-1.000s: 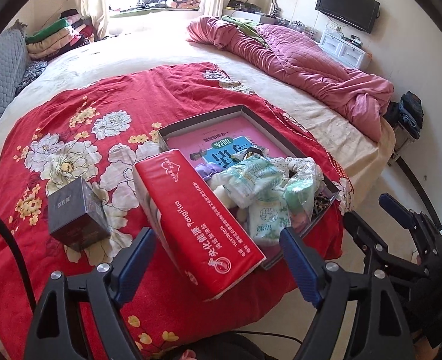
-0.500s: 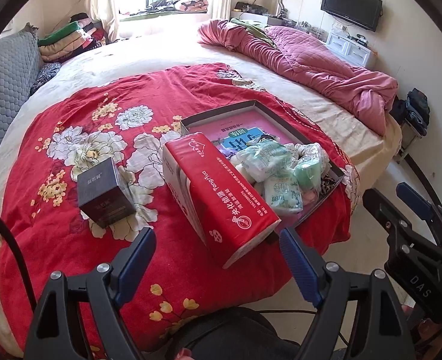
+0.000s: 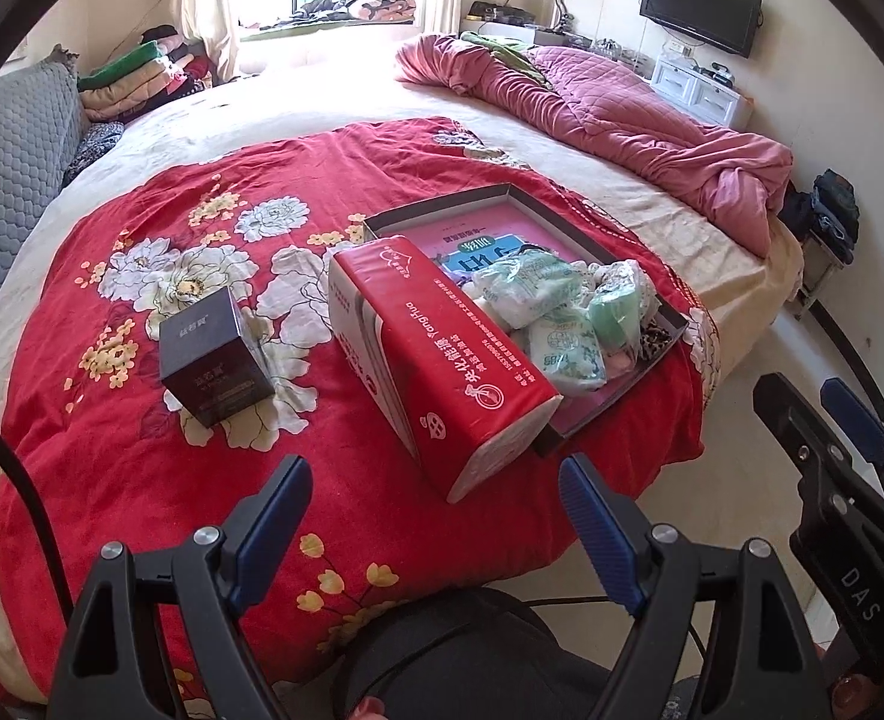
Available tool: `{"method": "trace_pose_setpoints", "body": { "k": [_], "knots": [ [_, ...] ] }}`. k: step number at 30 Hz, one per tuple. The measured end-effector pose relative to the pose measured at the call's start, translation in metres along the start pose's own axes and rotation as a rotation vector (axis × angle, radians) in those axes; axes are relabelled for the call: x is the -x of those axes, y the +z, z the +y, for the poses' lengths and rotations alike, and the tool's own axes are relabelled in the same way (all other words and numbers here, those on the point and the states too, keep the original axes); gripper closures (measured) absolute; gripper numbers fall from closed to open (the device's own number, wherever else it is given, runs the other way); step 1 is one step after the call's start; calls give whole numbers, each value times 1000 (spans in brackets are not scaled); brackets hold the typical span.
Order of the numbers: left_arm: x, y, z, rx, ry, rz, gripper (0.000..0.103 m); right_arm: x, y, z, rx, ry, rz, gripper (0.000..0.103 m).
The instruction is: Organize soft objects
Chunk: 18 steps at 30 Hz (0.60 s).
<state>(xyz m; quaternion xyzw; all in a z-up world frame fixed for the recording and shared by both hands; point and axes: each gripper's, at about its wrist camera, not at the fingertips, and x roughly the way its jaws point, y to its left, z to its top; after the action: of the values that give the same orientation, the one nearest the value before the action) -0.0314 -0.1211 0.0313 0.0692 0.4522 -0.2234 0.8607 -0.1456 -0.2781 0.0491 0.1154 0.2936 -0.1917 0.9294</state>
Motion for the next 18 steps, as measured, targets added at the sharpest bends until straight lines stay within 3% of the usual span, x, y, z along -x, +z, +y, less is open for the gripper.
{"method": "trace_pose_setpoints", "body": {
  "k": [18],
  "knots": [
    [-11, -16, -5, -19, 7, 18, 19, -10, -25, -1, -43, -12, 109, 24]
  ]
}}
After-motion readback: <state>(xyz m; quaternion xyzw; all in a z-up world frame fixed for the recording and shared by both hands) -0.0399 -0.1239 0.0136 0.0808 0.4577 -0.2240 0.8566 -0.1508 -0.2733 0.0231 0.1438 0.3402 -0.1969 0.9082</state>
